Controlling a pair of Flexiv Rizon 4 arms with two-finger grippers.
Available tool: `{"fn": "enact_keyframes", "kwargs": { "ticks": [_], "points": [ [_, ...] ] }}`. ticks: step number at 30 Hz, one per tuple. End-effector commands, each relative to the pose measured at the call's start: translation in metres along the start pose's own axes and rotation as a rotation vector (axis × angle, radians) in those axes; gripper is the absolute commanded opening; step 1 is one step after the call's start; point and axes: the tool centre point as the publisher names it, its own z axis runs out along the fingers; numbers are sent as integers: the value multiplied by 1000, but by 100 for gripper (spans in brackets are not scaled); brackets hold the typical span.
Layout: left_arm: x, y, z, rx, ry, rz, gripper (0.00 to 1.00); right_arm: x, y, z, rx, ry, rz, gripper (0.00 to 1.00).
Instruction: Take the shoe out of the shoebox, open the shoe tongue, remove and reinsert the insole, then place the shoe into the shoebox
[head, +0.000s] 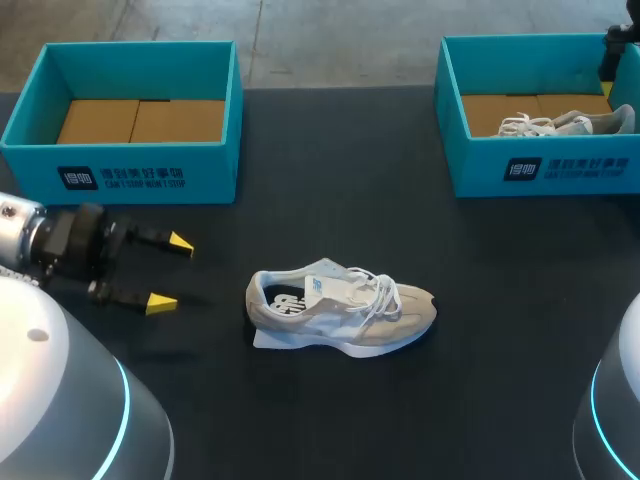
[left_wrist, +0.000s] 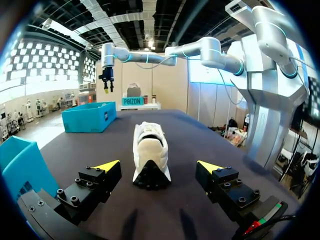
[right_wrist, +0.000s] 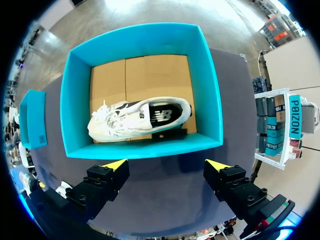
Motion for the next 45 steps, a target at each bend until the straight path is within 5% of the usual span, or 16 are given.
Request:
{"fn": "enact_keyframes", "kwargs": {
  "ticks": [1,40,45],
  "points": [
    [-11,10,8,7,11,-7,100,0,-1,0,-2,0,1,100],
    [-9,27,27,15,38,-14,100,0,-1,0,-2,0,1,100],
    [-8,47,27,6,19,-19,100,0,-1,0,-2,0,1,100]
  ]
}}
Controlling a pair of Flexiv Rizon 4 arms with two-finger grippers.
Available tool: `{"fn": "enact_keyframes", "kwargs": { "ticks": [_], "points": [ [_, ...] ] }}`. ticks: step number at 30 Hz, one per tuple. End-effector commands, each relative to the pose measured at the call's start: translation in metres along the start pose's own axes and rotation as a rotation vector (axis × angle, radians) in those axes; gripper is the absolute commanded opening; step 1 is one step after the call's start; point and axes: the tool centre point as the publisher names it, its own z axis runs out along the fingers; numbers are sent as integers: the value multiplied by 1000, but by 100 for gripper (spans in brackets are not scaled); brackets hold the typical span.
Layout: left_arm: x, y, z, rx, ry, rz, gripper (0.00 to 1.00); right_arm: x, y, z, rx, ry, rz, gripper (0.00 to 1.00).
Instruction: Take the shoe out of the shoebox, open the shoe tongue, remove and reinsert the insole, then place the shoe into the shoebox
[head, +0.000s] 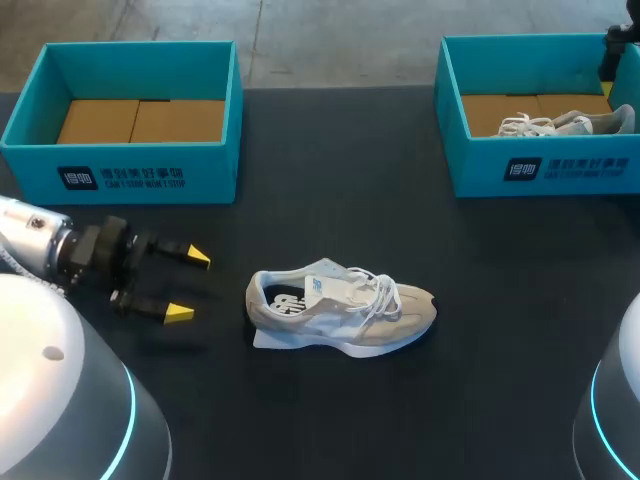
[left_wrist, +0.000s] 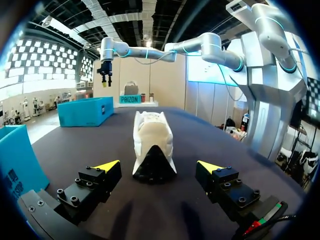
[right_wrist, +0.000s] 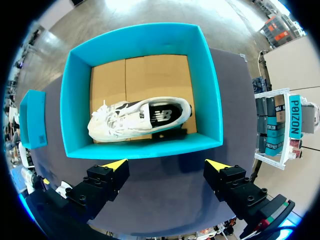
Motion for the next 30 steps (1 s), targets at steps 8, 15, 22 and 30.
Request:
{"fn": "enact_keyframes", "kwargs": {
  "ticks": [8,15,22,30],
  "points": [
    [8,20,1,-7,4,-22,100,0,-1,0,-3,0,1,100],
    [11,20,-3,-3,11,-13,100,0,-1,0,-3,0,1,100],
    [9,24,-4,0,24,-17,100,0,-1,0,-3,0,1,100],
    [11,24,-4,-4,30,-18,100,0,-1,0,-3,0,1,100]
  ]
}}
